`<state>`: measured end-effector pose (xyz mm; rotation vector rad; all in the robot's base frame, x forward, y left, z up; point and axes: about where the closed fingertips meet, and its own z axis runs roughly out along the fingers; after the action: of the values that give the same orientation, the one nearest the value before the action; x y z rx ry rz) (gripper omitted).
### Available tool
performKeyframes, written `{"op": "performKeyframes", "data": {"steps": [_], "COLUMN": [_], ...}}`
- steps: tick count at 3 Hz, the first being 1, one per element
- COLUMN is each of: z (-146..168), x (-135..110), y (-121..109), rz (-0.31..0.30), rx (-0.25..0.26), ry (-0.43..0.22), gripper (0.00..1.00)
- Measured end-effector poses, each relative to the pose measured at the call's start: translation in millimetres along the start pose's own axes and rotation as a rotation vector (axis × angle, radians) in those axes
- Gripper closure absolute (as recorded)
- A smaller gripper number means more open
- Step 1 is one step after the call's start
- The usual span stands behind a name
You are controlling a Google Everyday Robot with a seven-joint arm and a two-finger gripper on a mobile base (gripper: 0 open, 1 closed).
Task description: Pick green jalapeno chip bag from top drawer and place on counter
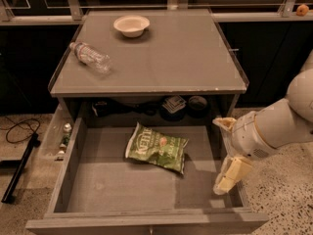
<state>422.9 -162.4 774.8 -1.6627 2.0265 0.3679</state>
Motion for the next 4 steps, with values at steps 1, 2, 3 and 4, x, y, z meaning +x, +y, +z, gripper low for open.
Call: {"op": "performKeyframes", "data": {"steps": [1, 2, 3, 4], "z": [0, 14, 51, 81], "x": [0, 0, 1, -10], "y": [0, -3, -12, -23], "rz": [0.000, 0.003, 0.015, -0.009], "rx": [0.000, 0.002, -0.007, 0.011], "ry": [0.000, -0.029, -0.059, -0.088], "gripper": [0.00, 0.00, 0.00, 0.00]}}
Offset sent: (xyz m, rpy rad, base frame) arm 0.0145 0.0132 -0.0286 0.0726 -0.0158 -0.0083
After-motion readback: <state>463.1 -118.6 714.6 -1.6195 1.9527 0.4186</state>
